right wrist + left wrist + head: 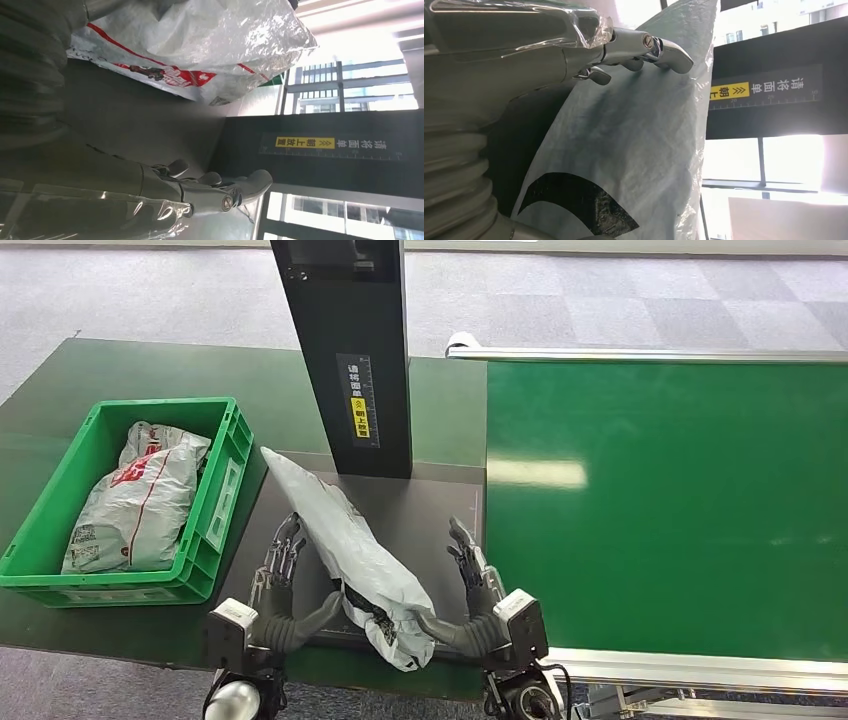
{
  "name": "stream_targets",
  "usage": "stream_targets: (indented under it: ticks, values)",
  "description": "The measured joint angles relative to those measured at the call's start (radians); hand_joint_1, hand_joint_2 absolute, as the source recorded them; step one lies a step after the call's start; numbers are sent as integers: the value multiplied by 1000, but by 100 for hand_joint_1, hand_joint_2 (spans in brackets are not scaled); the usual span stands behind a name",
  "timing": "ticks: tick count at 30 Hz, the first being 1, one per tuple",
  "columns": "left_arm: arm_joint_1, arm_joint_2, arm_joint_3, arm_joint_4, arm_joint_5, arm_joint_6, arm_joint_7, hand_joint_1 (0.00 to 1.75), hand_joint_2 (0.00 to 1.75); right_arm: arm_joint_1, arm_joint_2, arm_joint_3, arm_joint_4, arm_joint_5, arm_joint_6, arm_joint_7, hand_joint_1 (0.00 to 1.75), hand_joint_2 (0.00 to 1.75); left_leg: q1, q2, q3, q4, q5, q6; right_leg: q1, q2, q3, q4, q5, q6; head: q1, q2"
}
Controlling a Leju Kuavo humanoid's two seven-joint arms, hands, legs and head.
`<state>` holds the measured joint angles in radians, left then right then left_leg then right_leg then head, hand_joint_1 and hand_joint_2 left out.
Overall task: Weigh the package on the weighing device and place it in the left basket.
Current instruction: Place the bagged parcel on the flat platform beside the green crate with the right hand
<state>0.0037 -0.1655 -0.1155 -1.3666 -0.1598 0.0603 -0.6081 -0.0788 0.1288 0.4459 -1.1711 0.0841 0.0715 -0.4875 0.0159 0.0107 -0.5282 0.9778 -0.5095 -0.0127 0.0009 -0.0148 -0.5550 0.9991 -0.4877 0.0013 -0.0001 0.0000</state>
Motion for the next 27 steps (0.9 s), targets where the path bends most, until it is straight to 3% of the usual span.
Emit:
stream_targets:
  ticks: [11, 17, 23, 27]
  values:
    - [9, 2, 0, -8, 0, 16, 1, 0, 175, -1, -17, -37, -76, -119, 68, 0, 0, 175, 0, 0, 0, 0, 0, 0, 0, 0, 0, 0, 0, 0, 0, 0]
    - [16, 22, 47, -44, -85, 134, 14, 0, 175, 33, -47, -143, -180, -143, 74, 8, 0, 175, 0, 0, 0, 0, 0, 0, 0, 0, 0, 0, 0, 0, 0, 0]
    - [20, 34, 90, -70, -109, 147, 18, 0, 175, 58, -60, -207, -233, -136, 76, 12, 0, 175, 0, 0, 0, 0, 0, 0, 0, 0, 0, 0, 0, 0, 0, 0]
    - [25, 39, 123, -84, -168, 217, 29, 0, 175, 72, -61, -238, -250, -124, 66, 14, 0, 175, 0, 0, 0, 0, 0, 0, 0, 0, 0, 0, 0, 0, 0, 0]
